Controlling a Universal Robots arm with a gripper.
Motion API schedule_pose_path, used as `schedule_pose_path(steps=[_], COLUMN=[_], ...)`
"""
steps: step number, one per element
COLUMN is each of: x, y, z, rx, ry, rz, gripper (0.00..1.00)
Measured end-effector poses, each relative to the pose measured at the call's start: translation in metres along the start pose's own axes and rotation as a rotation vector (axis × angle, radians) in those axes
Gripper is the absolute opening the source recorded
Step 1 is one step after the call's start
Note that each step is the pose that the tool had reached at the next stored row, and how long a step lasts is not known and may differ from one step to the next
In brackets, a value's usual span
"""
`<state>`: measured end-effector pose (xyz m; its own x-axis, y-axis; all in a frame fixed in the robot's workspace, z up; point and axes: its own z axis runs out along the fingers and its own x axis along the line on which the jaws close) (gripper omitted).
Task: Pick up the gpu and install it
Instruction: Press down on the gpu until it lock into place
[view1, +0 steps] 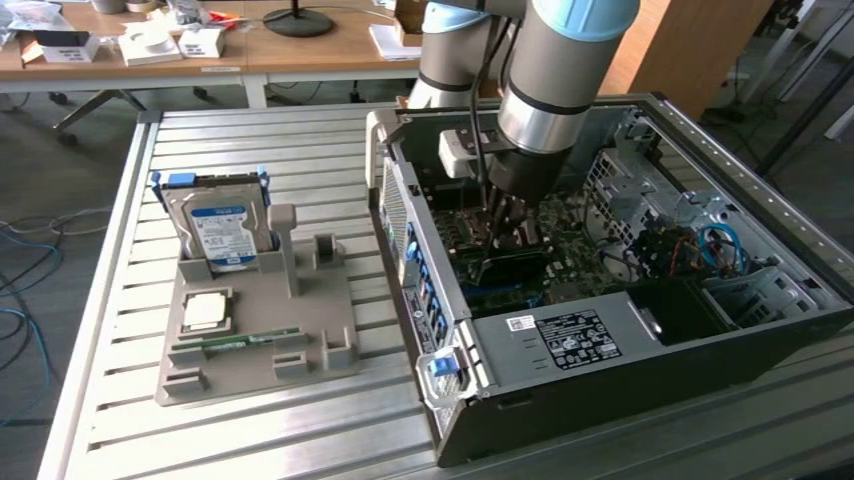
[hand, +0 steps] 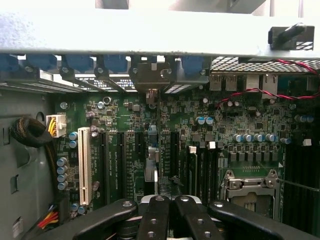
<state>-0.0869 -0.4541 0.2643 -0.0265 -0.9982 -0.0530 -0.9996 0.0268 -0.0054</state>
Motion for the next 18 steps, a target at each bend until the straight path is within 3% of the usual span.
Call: schedule_pose_path(steps=[18], x=[0.0000], y=[0.0033], z=[-0.0015], rx=[0.0005], ry=[-0.0005], rz=[0.000], gripper=[0.11])
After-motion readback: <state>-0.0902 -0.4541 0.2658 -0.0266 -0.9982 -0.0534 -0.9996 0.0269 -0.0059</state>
